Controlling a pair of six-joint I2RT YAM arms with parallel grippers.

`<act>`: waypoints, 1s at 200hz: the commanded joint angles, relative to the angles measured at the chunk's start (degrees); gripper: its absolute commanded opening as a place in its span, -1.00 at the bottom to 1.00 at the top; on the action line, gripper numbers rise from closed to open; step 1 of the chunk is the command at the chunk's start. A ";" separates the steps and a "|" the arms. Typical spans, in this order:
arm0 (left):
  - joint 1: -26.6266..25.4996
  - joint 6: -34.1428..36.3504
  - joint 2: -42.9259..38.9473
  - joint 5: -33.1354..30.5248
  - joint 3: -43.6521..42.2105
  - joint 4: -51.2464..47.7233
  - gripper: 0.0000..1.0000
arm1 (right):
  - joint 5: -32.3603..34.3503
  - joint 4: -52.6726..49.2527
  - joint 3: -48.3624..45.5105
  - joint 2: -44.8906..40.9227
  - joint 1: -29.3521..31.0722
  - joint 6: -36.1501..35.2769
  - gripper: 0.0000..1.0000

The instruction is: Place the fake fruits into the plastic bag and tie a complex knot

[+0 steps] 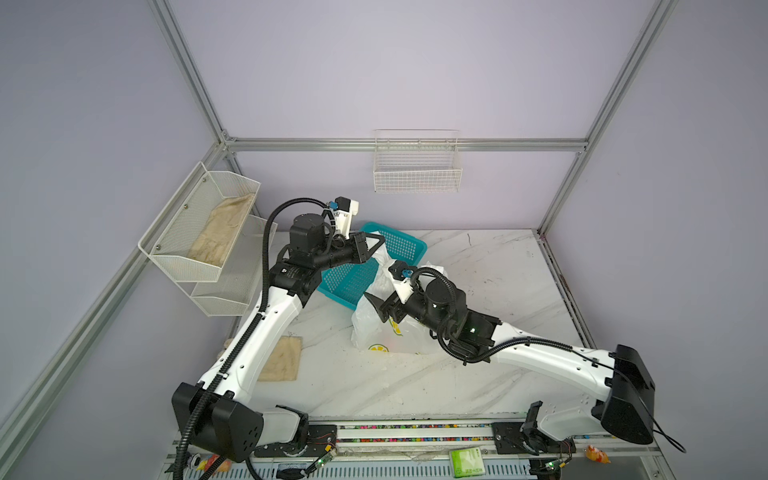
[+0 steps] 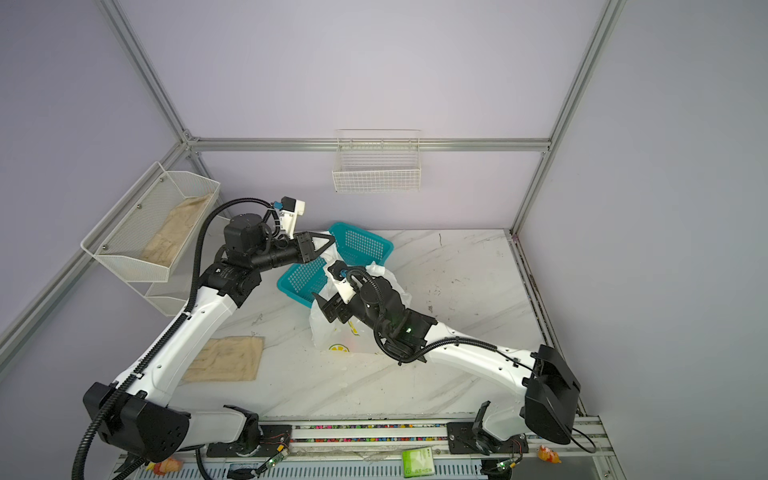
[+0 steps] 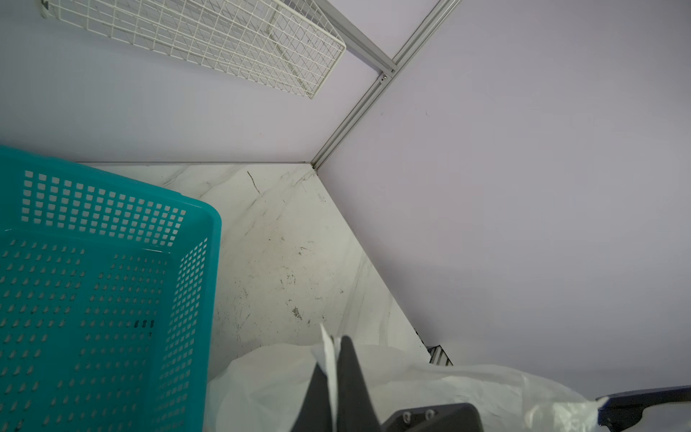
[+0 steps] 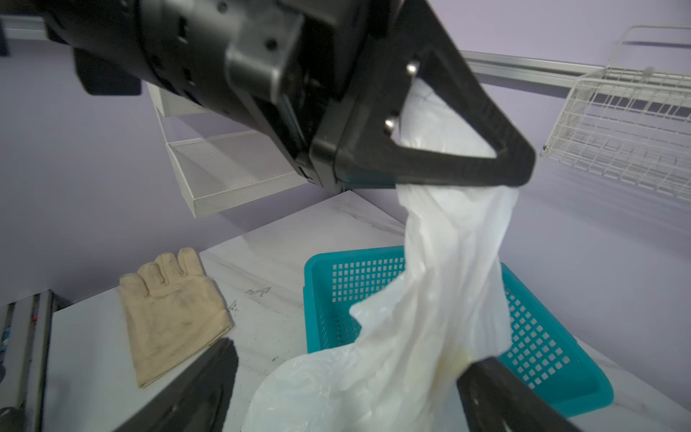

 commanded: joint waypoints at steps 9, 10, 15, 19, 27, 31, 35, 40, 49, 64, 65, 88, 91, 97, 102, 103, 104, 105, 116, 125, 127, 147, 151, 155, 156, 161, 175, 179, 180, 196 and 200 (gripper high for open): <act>0.56 2.11 -0.10 -0.92 6.25 -0.57 -1.00 | -9.12 -15.12 5.48 -4.02 -0.22 -2.95 0.87; 0.56 2.14 -0.13 -0.94 6.27 -0.58 -1.00 | -9.10 -15.24 5.71 -4.05 -0.23 -2.88 0.87; 0.55 2.23 -0.13 -0.96 6.38 -0.89 -1.00 | -9.04 -15.88 6.74 -4.03 -0.25 -2.46 0.87; 0.56 2.37 -0.13 -1.03 6.38 -1.05 -1.00 | -8.73 -16.37 7.68 -3.86 -0.25 -2.23 0.88; 0.56 2.68 -0.17 -1.26 6.39 -1.29 -1.00 | -6.10 -17.09 9.76 -3.14 -0.25 -1.13 0.88; 0.55 2.77 -0.23 -1.36 6.38 -1.54 -1.00 | -4.19 -17.78 11.03 -2.54 -0.25 -0.39 0.89; 0.56 2.86 -0.28 -1.40 6.34 -1.63 -1.00 | -2.88 -18.69 12.29 -1.87 -0.32 -0.01 0.89; 0.56 2.95 -0.37 -1.36 6.26 -1.65 -1.00 | -1.25 -19.75 13.87 -0.99 -0.34 0.16 0.89; 0.52 3.25 -0.57 -1.23 6.13 -1.63 -1.00 | 2.13 -21.22 16.47 0.84 -0.32 1.22 0.90; 0.62 3.48 -0.66 -1.49 5.95 -1.57 -1.00 | 6.88 -24.36 21.07 3.34 -0.42 1.77 0.90; 0.64 3.48 -0.67 -1.49 5.99 -1.57 -1.00 | 6.97 -24.54 21.43 3.45 -0.42 1.65 0.90; 0.70 3.48 -0.25 -1.49 6.69 -1.88 -1.00 | 3.42 -24.56 22.00 0.47 -0.42 -0.47 0.91; 0.71 3.56 -0.20 -1.43 6.72 -1.92 -1.00 | 3.12 -24.51 21.76 -0.07 -0.42 -0.77 0.91; 0.74 3.65 -0.23 -1.36 6.73 -2.05 -1.00 | 2.67 -24.79 21.52 -1.78 -0.50 -1.12 0.92; 0.74 3.79 -0.20 -1.45 6.74 -2.09 -1.00 | 2.14 -25.08 21.21 -2.93 -0.44 -1.62 0.92; 0.78 3.81 -0.18 -1.47 6.74 -2.10 -1.00 | 2.06 -25.15 21.22 -3.11 -0.48 -1.73 0.92; 0.80 3.82 -0.21 -1.48 6.74 -2.14 -1.00 | 1.98 -25.22 21.14 -3.37 -0.45 -1.83 0.92; 0.81 3.83 -0.23 -1.48 6.74 -2.16 -1.00 | 1.90 -25.31 21.05 -3.59 -0.48 -1.88 0.92; 0.83 4.09 -0.20 -1.56 6.65 -2.25 -1.00 | 1.61 -26.15 20.46 -5.86 -0.51 -2.67 0.93; 0.91 4.19 -0.15 -1.58 6.68 -2.44 -1.00 | 2.45 -26.93 19.76 -7.58 -0.51 -3.15 0.95; 0.89 4.23 -0.09 -1.54 6.68 -2.45 -1.00 | 2.83 -27.14 19.63 -7.98 -0.51 -3.23 0.95; 1.00 4.27 -0.08 -1.48 6.56 -2.37 -1.00 | 8.26 -28.63 17.81 -11.05 -0.47 -3.80 0.95; 1.00 4.28 -0.09 -1.49 6.52 -2.38 -1.00 | 9.33 -28.98 17.37 -11.62 -0.51 -3.78 0.95; 1.00 4.25 -0.07 -1.41 6.48 -2.36 -1.00 | 10.09 -29.34 17.03 -12.14 -0.51 -3.78 0.95; 1.04 4.22 -0.07 -1.41 6.48 -2.36 -1.00 | 10.26 -29.43 16.93 -12.28 -0.51 -3.78 0.95; 0.99 4.23 0.08 -1.40 6.48 -2.33 -1.00 | 11.17 -29.75 16.50 -12.82 -0.51 -3.78 0.95; 1.00 4.19 0.14 -1.25 6.47 -2.38 -1.00 | 12.46 -29.98 15.11 -14.56 -0.51 -3.39 0.95; 1.00 4.10 0.19 -1.23 6.47 -2.36 -1.00 | 12.72 -29.94 14.66 -15.07 -0.51 -3.27 0.95; 1.00 4.10 0.19 -1.18 6.47 -2.36 -1.00 | 12.80 -29.95 14.56 -15.15 -0.51 -3.22 0.95; 1.00 4.01 0.20 -1.14 6.47 -2.37 -1.00 | 13.44 -30.22 12.43 -16.78 -0.60 -1.98 0.95; 1.00 4.09 0.21 -1.14 6.47 -2.43 -1.00 | 13.57 -30.30 11.73 -17.31 -0.67 -1.51 0.95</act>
